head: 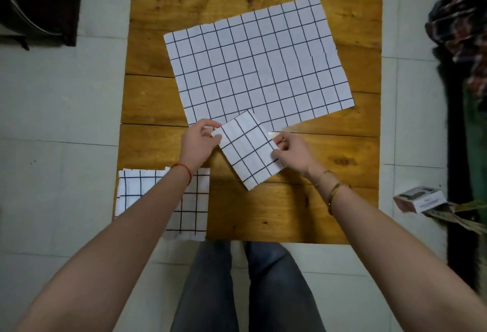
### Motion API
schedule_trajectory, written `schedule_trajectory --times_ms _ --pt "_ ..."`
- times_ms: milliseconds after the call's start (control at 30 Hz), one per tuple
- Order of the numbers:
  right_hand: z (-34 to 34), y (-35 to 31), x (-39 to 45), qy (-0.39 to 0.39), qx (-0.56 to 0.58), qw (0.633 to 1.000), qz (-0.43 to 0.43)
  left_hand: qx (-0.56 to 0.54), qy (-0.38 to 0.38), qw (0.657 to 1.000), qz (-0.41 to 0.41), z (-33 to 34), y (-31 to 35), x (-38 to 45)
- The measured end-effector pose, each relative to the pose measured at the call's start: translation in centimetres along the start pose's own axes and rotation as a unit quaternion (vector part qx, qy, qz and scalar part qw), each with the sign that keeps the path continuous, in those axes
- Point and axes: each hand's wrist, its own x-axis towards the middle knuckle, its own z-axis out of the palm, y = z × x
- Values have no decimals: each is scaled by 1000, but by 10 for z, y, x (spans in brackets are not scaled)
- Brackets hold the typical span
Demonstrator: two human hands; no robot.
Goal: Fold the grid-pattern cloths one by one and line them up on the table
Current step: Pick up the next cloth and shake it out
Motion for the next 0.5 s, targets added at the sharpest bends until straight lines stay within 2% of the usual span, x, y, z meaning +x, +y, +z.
schedule_trajectory --times_ms 167,267,500 --pt "39 19 -48 -42 10 998 48 83 -76 993 43 -16 -9 -11" --pt "65 31 -73 -30 9 997 74 124 -119 984 57 -17 -20 -24" --pt "112 42 -106 7 -39 995 96 203 -135 963 115 -18 -49 -39"
